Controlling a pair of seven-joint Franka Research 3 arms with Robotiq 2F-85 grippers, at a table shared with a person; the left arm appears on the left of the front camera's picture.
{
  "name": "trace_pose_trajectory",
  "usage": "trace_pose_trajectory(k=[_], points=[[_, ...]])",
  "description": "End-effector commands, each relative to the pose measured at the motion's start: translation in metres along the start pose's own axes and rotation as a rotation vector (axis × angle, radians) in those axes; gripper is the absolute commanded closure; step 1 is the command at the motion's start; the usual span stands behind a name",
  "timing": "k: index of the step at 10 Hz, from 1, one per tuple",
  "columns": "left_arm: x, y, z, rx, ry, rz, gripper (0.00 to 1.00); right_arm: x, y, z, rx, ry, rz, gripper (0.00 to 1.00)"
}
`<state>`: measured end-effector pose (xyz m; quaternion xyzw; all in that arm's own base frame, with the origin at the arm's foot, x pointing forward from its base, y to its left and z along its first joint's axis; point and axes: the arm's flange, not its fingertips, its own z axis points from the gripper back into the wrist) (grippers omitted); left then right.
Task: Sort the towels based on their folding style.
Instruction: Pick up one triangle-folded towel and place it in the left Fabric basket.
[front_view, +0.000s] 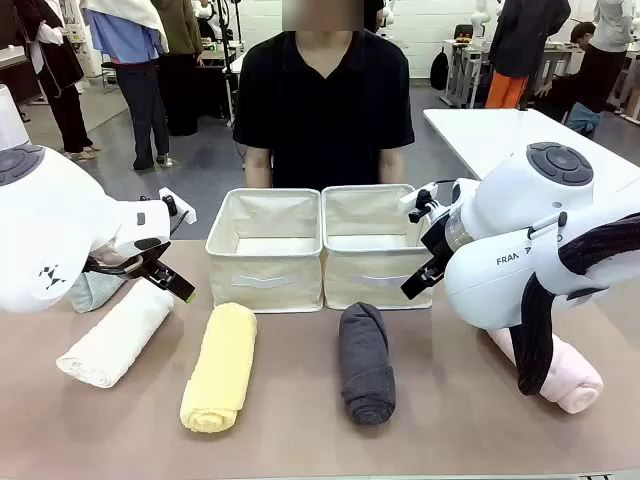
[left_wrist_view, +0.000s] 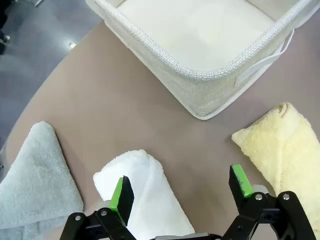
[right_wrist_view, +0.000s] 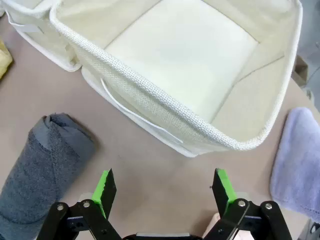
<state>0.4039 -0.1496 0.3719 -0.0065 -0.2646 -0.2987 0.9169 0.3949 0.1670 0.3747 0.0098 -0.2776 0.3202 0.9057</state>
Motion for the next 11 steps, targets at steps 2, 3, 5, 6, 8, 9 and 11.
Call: trace_pose_trajectory(k=[2, 3, 5, 6, 8, 9, 11], points=[[0.0000, -0.0001, 0.0000, 0.000, 0.000, 0.000, 0.00, 0.0000, 0.0000, 0.0000, 0.000, 0.000, 0.000, 0.00], [0.0000, -0.0001, 0.0000, 0.000, 0.000, 0.000, 0.00, 0.0000, 0.0000, 0.0000, 0.000, 0.000, 0.000, 0.00], [0.0000, -0.0001, 0.0000, 0.000, 0.000, 0.000, 0.00, 0.0000, 0.0000, 0.0000, 0.000, 0.000, 0.000, 0.00], [0.0000, -0.0001, 0.0000, 0.000, 0.000, 0.000, 0.00, 0.0000, 0.0000, 0.0000, 0.000, 0.000, 0.000, 0.00], [0.0000, -0.0001, 0.0000, 0.000, 0.000, 0.000, 0.00, 0.0000, 0.0000, 0.0000, 0.000, 0.000, 0.000, 0.00], [0.0000, -0.0001, 0.0000, 0.000, 0.000, 0.000, 0.00, 0.0000, 0.0000, 0.0000, 0.000, 0.000, 0.000, 0.00], [0.0000, -0.0001, 0.0000, 0.000, 0.000, 0.000, 0.00, 0.0000, 0.0000, 0.0000, 0.000, 0.000, 0.000, 0.00]])
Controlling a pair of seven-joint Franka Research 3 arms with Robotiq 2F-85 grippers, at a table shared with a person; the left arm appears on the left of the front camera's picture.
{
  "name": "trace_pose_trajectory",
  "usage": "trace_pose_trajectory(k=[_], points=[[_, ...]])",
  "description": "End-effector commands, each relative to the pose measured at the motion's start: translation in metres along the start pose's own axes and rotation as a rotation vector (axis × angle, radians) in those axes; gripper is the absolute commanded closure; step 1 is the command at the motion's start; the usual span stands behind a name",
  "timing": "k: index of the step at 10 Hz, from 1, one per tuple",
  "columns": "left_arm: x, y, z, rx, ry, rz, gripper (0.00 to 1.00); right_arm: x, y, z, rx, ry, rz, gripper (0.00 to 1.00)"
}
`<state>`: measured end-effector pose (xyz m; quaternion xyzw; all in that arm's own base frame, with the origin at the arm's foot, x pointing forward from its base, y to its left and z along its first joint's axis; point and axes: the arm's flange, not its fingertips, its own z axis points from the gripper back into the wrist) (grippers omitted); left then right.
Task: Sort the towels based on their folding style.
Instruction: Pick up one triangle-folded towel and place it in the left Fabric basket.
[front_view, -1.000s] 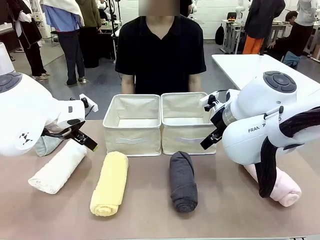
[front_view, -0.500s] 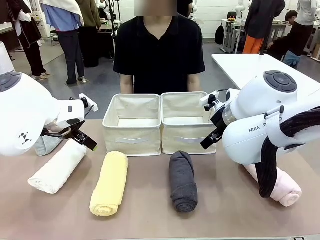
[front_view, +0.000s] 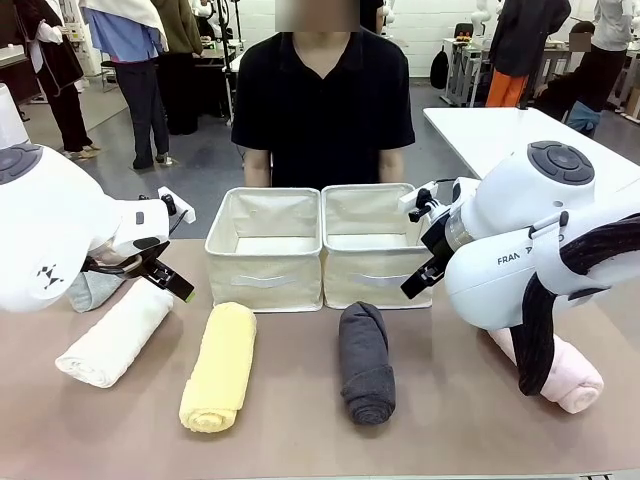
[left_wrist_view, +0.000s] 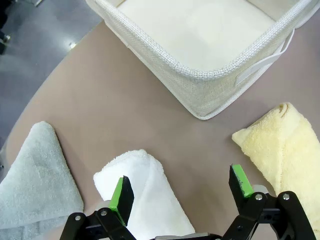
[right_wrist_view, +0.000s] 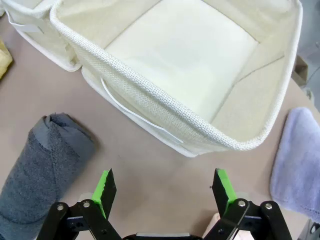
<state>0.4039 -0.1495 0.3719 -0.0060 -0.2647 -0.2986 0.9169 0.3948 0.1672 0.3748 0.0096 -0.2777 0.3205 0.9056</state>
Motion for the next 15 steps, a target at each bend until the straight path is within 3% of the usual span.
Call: trace_pose_trajectory(k=[1, 3, 4, 7, 9, 11, 15], points=[[0.000, 0.000, 0.000, -0.001, 0.000, 0.000, 0.00, 0.000, 0.000, 0.000, 0.000, 0.000, -0.001, 0.00], [0.000, 0.000, 0.000, 0.000, 0.000, 0.000, 0.00, 0.000, 0.000, 0.000, 0.000, 0.000, 0.000, 0.00], [0.017, 0.003, 0.019, -0.017, 0.040, 0.005, 0.00, 0.009, 0.005, 0.021, -0.010, -0.001, 0.017, 0.00], [0.079, 0.022, 0.111, 0.006, 0.113, -0.045, 0.00, 0.051, 0.013, 0.121, -0.076, 0.028, 0.049, 0.00], [0.121, 0.033, 0.175, 0.003, 0.090, -0.054, 0.00, 0.094, 0.020, 0.213, -0.134, 0.017, 0.046, 0.00], [0.139, 0.033, 0.225, 0.013, 0.052, -0.055, 0.00, 0.111, 0.026, 0.271, -0.192, -0.048, 0.019, 0.00], [0.134, 0.031, 0.226, 0.015, 0.053, -0.043, 0.00, 0.100, 0.028, 0.277, -0.148, -0.060, 0.045, 0.00]])
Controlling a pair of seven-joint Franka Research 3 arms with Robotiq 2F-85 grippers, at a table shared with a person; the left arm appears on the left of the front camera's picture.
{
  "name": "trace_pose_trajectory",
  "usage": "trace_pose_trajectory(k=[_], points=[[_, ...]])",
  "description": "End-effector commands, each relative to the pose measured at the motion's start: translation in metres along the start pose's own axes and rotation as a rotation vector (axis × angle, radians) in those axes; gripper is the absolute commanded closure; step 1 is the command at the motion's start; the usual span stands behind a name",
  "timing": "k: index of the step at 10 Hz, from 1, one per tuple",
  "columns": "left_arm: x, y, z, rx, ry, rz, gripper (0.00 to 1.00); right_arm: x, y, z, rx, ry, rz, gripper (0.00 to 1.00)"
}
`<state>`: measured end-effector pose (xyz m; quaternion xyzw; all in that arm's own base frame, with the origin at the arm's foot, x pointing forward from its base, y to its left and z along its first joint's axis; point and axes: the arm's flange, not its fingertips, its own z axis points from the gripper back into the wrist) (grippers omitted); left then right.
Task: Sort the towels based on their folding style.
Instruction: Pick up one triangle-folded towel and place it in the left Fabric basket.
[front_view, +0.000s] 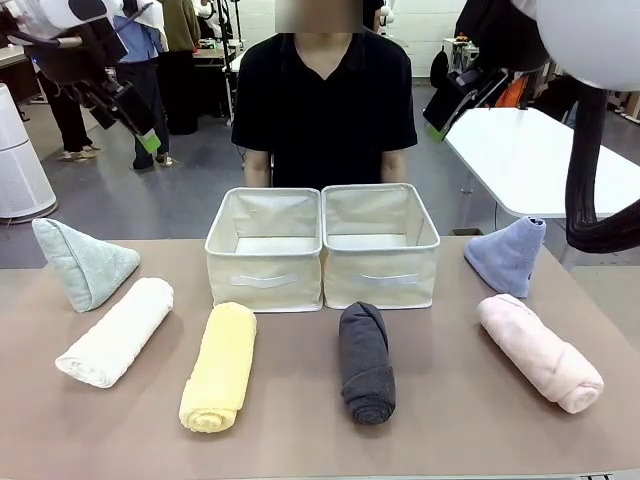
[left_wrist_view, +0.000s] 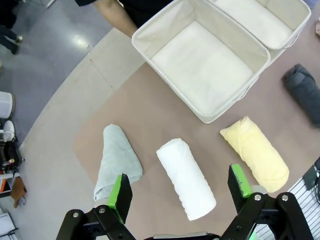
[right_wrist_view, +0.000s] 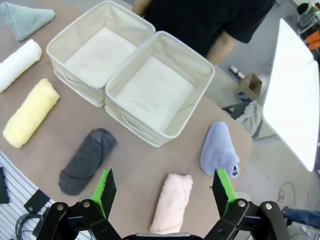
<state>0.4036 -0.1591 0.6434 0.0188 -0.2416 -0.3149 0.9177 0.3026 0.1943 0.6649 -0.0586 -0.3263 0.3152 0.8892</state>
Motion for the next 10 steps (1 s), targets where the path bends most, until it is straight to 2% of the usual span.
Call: trace_pose_trajectory(k=[1, 4, 5, 7, 8, 9, 10], points=[[-0.004, -0.001, -0.006, -0.008, -0.005, -0.001, 0.00, -0.005, 0.001, -0.009, 0.010, -0.007, 0.004, 0.00], [-0.002, 0.000, -0.006, -0.002, 0.012, 0.001, 0.00, -0.003, 0.001, -0.006, 0.003, 0.013, 0.001, 0.00], [-0.025, 0.006, 0.022, -0.166, 0.096, -0.033, 0.00, -0.030, -0.016, 0.015, 0.149, 0.079, -0.071, 0.00], [-0.056, 0.002, 0.053, -0.155, 0.137, -0.037, 0.00, -0.065, -0.029, 0.052, 0.214, 0.078, -0.126, 0.00], [-0.073, 0.000, 0.070, -0.152, 0.120, -0.016, 0.00, -0.084, -0.034, 0.068, 0.248, 0.061, -0.159, 0.00], [-0.083, -0.002, 0.075, -0.122, 0.101, 0.009, 0.00, -0.088, -0.039, 0.062, 0.272, 0.060, -0.167, 0.00], [-0.056, -0.001, 0.053, -0.148, 0.133, -0.024, 0.00, -0.061, -0.033, 0.051, 0.207, 0.071, -0.128, 0.00]])
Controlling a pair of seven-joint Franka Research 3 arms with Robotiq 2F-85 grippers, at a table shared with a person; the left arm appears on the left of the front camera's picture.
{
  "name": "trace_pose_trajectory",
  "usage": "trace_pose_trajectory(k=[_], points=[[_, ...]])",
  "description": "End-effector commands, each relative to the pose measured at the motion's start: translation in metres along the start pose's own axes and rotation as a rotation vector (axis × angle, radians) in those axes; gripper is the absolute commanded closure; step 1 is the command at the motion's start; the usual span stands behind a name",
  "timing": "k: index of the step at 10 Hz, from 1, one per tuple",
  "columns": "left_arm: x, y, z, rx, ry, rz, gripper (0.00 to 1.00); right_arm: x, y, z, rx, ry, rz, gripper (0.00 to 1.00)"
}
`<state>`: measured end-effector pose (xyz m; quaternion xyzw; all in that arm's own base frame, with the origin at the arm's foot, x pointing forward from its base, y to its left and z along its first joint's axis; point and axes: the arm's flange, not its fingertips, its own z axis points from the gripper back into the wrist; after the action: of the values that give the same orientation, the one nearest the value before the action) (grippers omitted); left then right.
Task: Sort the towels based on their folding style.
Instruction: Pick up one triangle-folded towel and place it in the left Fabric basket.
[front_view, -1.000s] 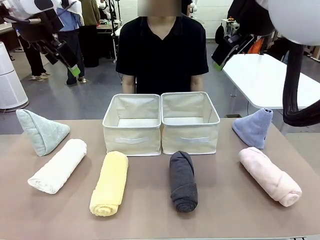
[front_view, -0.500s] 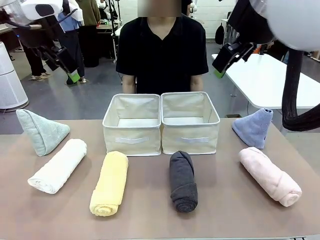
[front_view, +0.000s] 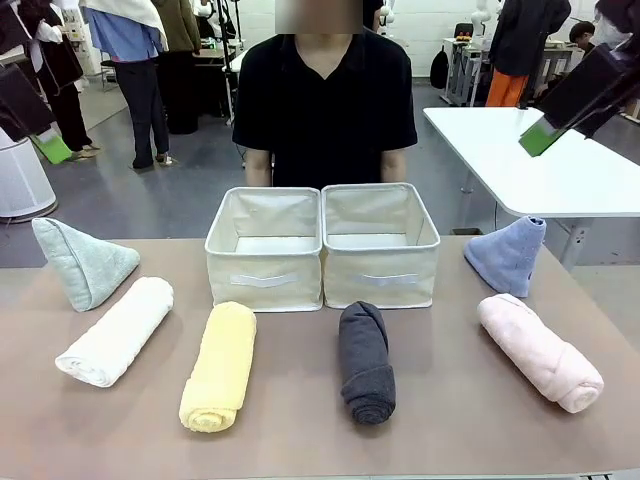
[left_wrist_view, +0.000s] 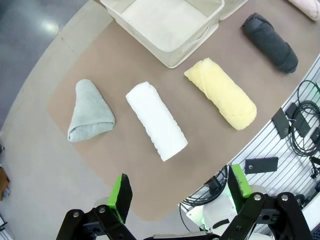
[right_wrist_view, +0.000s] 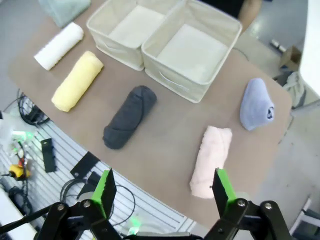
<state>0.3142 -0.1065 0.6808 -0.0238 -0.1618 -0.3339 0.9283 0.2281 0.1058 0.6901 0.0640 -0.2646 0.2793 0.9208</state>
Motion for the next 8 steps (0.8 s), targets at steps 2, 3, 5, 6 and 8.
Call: trace_pose_trajectory(k=[2, 3, 5, 6, 8], points=[[0.024, 0.005, -0.024, -0.009, 0.010, -0.013, 0.00, 0.023, 0.004, -0.023, -0.033, 0.014, 0.026, 0.00], [0.006, 0.001, -0.008, -0.002, 0.008, -0.003, 0.00, 0.005, 0.003, -0.007, -0.013, 0.007, 0.006, 0.00], [-0.020, 0.049, -0.007, -0.333, -0.207, -0.165, 0.00, -0.014, -0.052, 0.004, 0.304, -0.190, 0.073, 0.00], [-0.034, 0.074, -0.005, -0.458, -0.383, -0.209, 0.00, -0.029, -0.084, 0.011, 0.486, -0.326, 0.085, 0.00], [-0.069, 0.107, 0.012, -0.564, -0.615, -0.257, 0.00, -0.055, -0.136, 0.015, 0.744, -0.454, 0.046, 0.00]])
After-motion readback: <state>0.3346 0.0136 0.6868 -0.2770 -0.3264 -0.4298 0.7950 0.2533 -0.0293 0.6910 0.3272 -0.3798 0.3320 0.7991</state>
